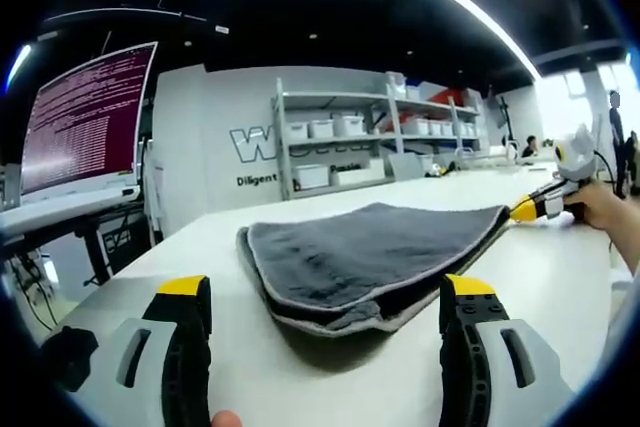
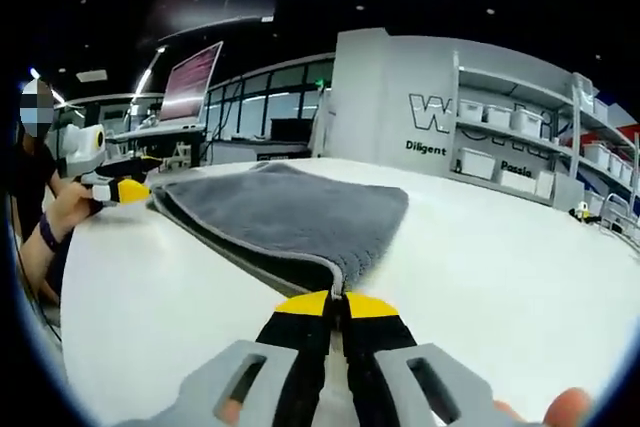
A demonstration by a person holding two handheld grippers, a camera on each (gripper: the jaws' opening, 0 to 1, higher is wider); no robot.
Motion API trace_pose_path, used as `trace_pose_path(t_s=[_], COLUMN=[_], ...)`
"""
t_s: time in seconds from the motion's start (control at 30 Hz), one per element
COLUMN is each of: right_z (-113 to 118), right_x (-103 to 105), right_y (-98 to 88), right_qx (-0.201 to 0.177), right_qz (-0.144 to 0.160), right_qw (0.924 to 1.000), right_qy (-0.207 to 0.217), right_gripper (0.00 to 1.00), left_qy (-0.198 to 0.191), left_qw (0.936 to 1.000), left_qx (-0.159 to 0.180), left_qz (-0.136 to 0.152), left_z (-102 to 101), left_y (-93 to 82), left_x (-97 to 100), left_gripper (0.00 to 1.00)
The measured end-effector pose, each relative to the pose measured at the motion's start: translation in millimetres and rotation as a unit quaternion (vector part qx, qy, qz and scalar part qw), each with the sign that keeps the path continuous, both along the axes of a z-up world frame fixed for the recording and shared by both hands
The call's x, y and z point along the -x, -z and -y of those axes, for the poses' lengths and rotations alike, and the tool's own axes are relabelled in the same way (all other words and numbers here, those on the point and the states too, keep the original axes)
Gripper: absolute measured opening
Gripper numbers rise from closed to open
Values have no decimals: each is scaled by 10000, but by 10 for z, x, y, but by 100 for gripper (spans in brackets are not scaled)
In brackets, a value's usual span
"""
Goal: Open the folded towel by lifting each exposed corner and separating the folded layers until the towel lies flat within the target outline without major curled edges
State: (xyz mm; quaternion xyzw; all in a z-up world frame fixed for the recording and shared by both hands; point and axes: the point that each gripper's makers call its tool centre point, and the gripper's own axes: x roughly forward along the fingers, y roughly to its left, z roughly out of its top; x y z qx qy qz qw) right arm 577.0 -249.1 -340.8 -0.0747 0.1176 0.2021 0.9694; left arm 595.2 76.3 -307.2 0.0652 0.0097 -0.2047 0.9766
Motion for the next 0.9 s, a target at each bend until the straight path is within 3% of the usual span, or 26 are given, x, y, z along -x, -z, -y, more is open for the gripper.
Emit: trace_pose_path(t_s=[0.47,0.7,0.9], right_z=[3,27,-3], right_x=[5,58,80], right_y=[2,-83,-144], right_qx=[-20,-255,-400], right_qz=[-5,212,338], right_qw=[10000,9993,9984], right_qy=[-27,-145,-217], right_gripper=[3,22,30], left_qy=[15,14,27], left_qw=[10000,10000,10000], left_qx=[27,41,29], left_qz=[14,19,17], left_z=[3,4,11], left_y=[-10,-14,-11], left_x=[3,3,5], left_gripper=[93,93,93])
